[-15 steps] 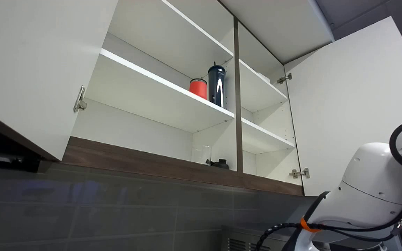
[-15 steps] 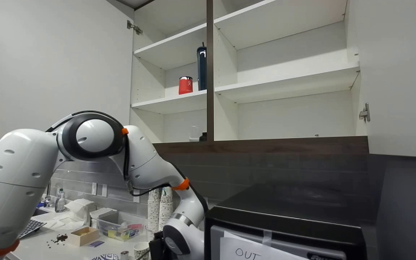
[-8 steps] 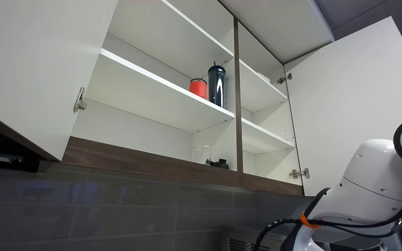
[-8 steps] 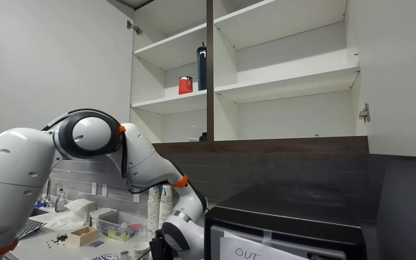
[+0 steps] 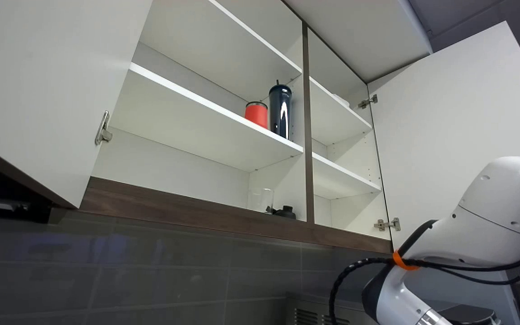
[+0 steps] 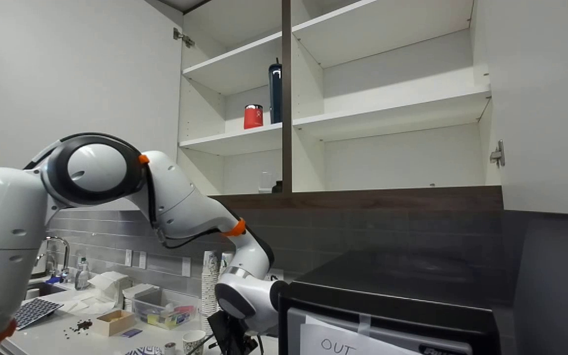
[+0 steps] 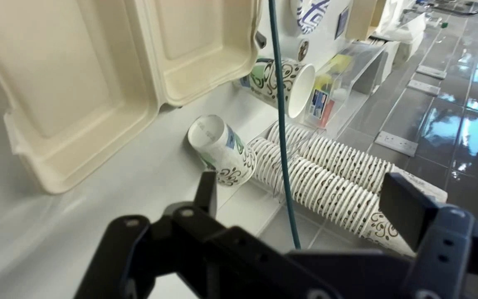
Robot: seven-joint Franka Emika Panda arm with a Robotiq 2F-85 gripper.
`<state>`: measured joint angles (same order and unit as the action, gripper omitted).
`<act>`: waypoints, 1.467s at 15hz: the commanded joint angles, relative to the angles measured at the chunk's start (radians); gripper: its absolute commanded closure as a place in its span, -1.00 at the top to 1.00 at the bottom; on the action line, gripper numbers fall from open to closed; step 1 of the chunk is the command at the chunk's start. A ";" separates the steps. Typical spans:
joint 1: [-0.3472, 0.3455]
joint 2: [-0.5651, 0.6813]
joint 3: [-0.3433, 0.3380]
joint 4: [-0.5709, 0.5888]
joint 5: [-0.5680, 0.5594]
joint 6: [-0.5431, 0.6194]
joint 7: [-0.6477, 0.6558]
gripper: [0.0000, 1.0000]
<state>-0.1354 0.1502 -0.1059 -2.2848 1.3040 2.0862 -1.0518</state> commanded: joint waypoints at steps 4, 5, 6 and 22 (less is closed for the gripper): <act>0.071 -0.200 0.038 -0.126 -0.115 0.338 0.069 1.00; 0.085 -0.227 0.055 -0.147 -0.162 0.383 0.115 1.00; 0.094 -0.246 0.070 -0.164 -0.212 0.405 0.160 1.00; 0.203 -0.525 0.252 -0.287 -0.986 0.394 1.122 1.00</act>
<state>0.0596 -0.3311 0.1379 -2.5417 0.4014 2.4731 -0.0353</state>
